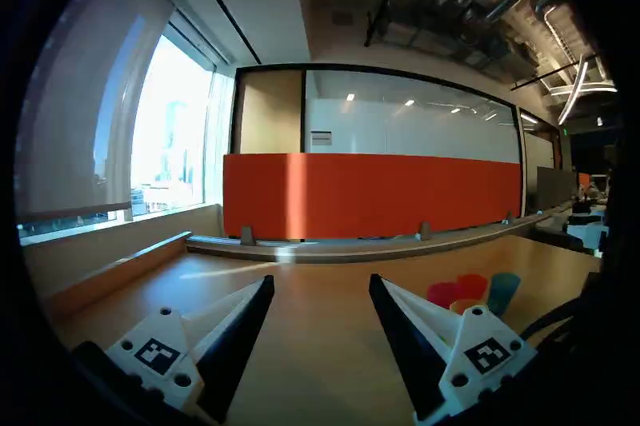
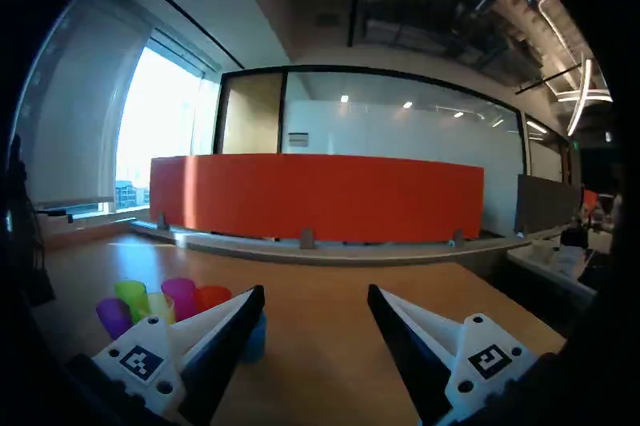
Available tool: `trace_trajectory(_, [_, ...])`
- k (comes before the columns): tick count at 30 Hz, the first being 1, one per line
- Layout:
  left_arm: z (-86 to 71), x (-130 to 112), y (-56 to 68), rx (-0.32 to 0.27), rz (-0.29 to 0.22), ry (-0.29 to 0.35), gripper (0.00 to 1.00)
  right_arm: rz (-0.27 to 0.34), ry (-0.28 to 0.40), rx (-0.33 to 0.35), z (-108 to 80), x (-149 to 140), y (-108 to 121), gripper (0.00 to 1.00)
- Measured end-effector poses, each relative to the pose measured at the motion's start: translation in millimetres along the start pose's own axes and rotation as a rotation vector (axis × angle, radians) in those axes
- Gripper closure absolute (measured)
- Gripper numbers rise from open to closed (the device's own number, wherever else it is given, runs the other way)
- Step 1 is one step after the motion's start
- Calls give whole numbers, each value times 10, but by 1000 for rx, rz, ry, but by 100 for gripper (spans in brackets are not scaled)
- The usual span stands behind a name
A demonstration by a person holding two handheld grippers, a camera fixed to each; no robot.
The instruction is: Pour water
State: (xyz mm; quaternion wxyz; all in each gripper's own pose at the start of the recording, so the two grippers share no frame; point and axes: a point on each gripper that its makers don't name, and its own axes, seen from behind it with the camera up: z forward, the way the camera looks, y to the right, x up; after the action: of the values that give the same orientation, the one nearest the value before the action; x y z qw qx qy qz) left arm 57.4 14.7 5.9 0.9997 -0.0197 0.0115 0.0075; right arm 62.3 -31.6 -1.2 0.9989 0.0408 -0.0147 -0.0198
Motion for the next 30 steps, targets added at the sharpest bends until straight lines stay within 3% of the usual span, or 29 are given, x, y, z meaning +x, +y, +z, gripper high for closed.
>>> trace_trajectory(6, [41, 224, 114, -42, 13, -4, 12, -10, -3, 8, 0, 200, -7, 0])
trace_trajectory(11, [82, 392, 121, -44, 14, -18, 12, -30, -10, 18, 9, 367, -18, 0])
trace_trajectory(17, [172, 628, 122, -50, 20, -22, 12, -4, -5, 36, 37, 621, -44, 0])
trace_trajectory(30, [307, 988, 332, -136, 49, -19, 12, 13, -24, 71, 118, 964, -52, 0])
